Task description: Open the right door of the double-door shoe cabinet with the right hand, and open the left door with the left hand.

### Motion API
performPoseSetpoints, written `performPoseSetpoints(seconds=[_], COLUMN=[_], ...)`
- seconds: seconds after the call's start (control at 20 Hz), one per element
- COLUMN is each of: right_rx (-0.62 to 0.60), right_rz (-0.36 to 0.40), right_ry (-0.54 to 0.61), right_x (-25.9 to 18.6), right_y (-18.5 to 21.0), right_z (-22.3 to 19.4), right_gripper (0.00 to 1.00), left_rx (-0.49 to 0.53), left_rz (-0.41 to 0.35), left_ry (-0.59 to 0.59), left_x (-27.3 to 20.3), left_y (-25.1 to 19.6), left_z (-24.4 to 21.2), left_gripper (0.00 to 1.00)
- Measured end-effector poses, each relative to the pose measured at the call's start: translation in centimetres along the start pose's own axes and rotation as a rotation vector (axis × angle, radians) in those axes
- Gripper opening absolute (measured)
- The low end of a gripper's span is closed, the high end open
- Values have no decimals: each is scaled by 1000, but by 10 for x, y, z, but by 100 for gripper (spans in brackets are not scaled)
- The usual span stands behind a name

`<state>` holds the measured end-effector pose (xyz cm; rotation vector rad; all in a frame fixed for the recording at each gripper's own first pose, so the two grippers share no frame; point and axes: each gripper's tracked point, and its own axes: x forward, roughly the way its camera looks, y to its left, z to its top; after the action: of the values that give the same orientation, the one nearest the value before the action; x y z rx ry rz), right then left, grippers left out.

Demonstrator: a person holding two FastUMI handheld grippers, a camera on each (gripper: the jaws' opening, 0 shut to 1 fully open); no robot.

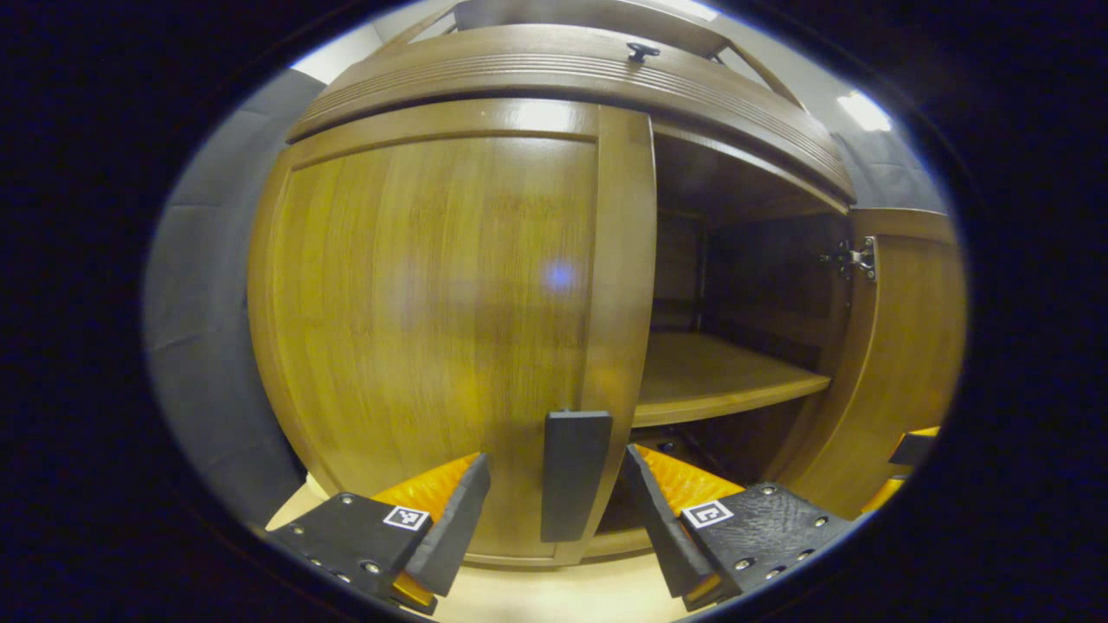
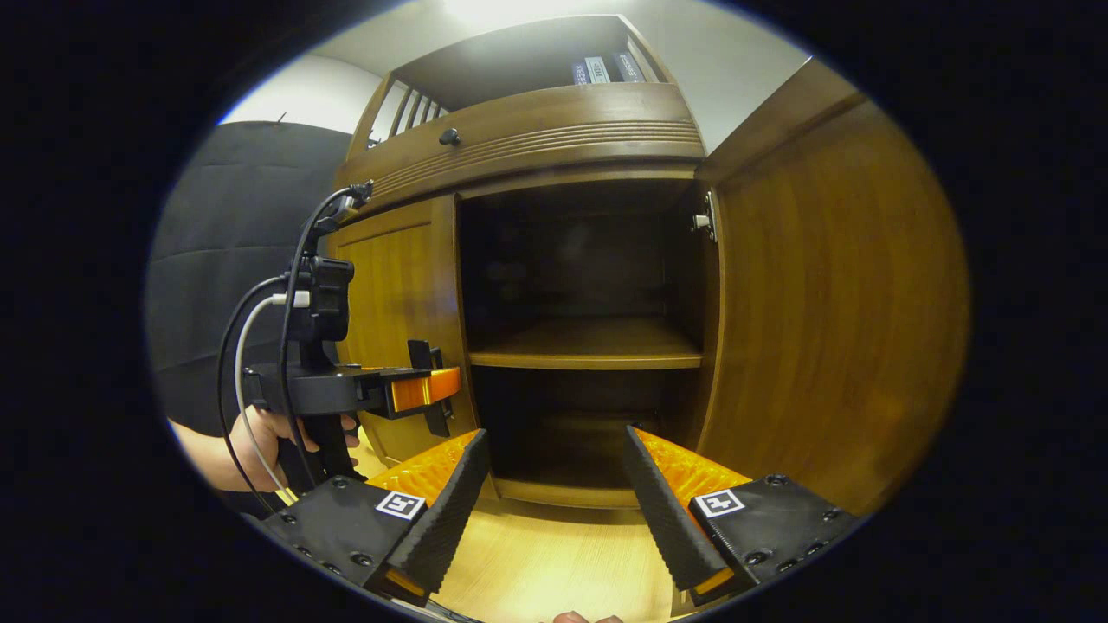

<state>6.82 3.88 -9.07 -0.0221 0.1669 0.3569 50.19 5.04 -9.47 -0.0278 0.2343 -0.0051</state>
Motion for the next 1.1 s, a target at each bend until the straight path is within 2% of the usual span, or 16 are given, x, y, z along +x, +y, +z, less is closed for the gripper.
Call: performPoseSetpoints(seconds=[0.1,0.25,0.3,0.45,0.5,0.55,0.6,0.7,0.75,0.9,1.1], right_rx=[3,0,-4,-8,-8,-5,-2,-12,-20,-39,-45], right_rz=[10,28,30,36,35,40,49,70,81,103,135], right_ry=[-1,-6,-14,-20,-17,-14,-9,0,-1,-8,-21], right_x=[7,20,23,27,29,29,30,32,32,35,36], right_y=[0,-1,-1,-2,-3,-3,-1,0,1,2,6], right_z=[0,3,6,7,6,3,1,-2,-3,-1,-1], right_gripper=[97,97,92,97,97,92,92,92,92,92,92], left_rx=[-4,-2,23,22,10,-2,0,21,12,-1,-4], left_rz=[24,-1,14,25,28,37,48,62,65,59,67], left_ry=[6,27,27,9,8,2,3,-2,-1,9,5], left_x=[3,7,10,7,6,6,2,5,9,6,5], left_y=[4,-8,-7,-6,-6,-4,-5,-4,-4,-5,-4], left_z=[-3,-10,-12,-8,-9,-9,-10,-9,-11,-11,-12], left_gripper=[74,56,51,29,30,30,30,22,24,11,11])
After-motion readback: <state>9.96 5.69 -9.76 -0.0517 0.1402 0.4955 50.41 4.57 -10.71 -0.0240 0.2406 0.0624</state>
